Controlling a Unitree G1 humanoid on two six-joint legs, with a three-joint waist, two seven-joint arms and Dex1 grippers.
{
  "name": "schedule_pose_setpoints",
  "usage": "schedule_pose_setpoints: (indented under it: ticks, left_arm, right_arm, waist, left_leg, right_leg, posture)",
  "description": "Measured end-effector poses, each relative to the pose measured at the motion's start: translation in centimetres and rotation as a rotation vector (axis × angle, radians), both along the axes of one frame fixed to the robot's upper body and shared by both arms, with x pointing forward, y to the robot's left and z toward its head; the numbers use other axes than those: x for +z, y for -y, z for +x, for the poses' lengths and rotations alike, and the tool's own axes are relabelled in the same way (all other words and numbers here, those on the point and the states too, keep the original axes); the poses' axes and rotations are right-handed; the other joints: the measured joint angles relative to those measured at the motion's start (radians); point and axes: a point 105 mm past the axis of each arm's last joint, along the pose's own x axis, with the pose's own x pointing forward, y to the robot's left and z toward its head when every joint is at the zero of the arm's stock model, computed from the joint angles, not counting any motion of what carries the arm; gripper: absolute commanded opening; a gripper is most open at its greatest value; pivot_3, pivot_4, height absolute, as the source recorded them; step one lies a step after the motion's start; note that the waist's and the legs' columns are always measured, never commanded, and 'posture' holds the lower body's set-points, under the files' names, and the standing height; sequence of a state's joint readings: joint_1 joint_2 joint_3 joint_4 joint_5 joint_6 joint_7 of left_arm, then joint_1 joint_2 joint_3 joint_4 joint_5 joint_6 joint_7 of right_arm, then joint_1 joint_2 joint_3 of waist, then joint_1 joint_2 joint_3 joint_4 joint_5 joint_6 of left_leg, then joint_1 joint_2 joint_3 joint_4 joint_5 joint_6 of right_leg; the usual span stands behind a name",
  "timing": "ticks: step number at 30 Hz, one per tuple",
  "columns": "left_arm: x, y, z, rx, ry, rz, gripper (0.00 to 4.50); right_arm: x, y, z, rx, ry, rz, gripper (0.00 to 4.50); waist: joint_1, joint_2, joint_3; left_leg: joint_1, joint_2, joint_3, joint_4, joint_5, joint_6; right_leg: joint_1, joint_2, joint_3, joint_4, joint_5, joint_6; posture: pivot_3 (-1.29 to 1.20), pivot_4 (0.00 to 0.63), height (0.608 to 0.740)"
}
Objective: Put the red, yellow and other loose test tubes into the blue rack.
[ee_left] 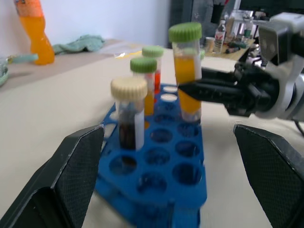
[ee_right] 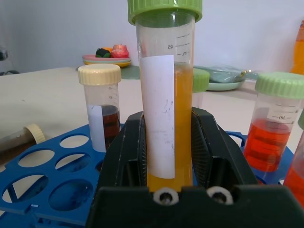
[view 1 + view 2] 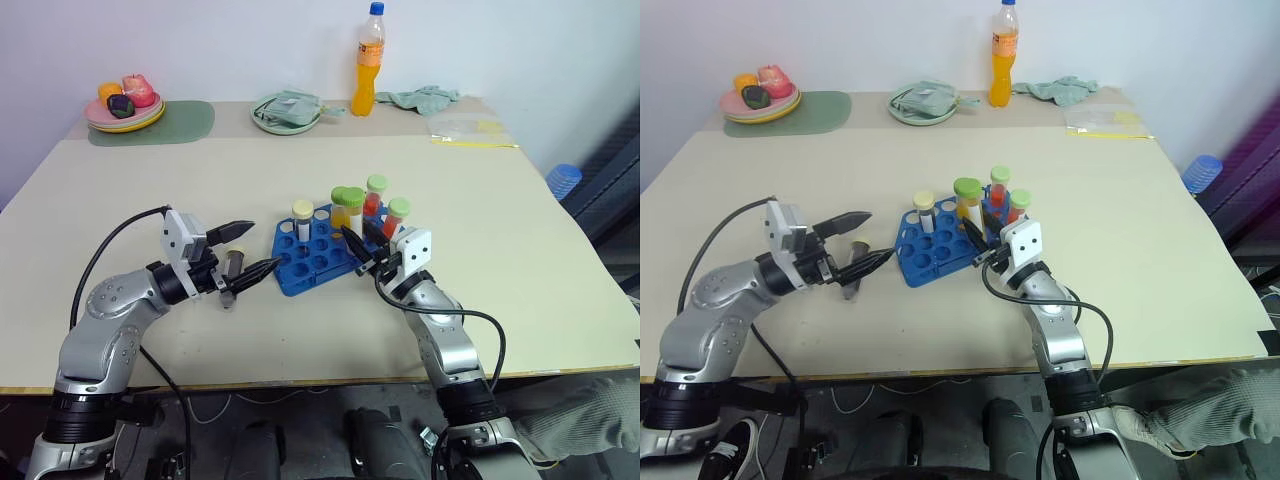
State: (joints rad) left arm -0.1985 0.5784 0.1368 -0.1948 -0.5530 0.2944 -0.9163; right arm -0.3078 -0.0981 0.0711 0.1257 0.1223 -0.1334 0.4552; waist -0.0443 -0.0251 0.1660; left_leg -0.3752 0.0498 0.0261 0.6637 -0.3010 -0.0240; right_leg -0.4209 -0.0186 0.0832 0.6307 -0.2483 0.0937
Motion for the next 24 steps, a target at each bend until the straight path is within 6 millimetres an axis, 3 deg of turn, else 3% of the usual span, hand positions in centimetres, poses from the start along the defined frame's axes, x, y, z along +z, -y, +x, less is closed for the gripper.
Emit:
schedule_pose_setpoints:
  ticks: [15,24]
  left_arm:
    - [-1.8,-1.1,-0.2,-0.017,0.016,-0.002,4.5]
    - [-1.6,-0.9,-0.2,-0.014,0.014,-0.002,4.5]
  right_arm:
    - [-0.3,0.2,0.4,-0.012,0.027,-0.023,0.78]
    - [-0.4,0.0,0.5,-0.023,0.023,-0.008,0.78]
  waist:
    - [0.0,0.0,0.0]
    - [0.0,0.0,0.0]
  left_leg:
    - [0.0,0.0,0.0,0.0,0.0,0.0]
    - [0.0,0.0,0.0,0.0,0.0,0.0]
  right_leg:
    - [0.0,0.0,0.0,0.0,0.0,0.0]
    - [0.0,0.0,0.0,0.0,0.0,0.0]
  posture:
    - [0.0,0.15,0.74]
    - [0.0,0.15,0.74]
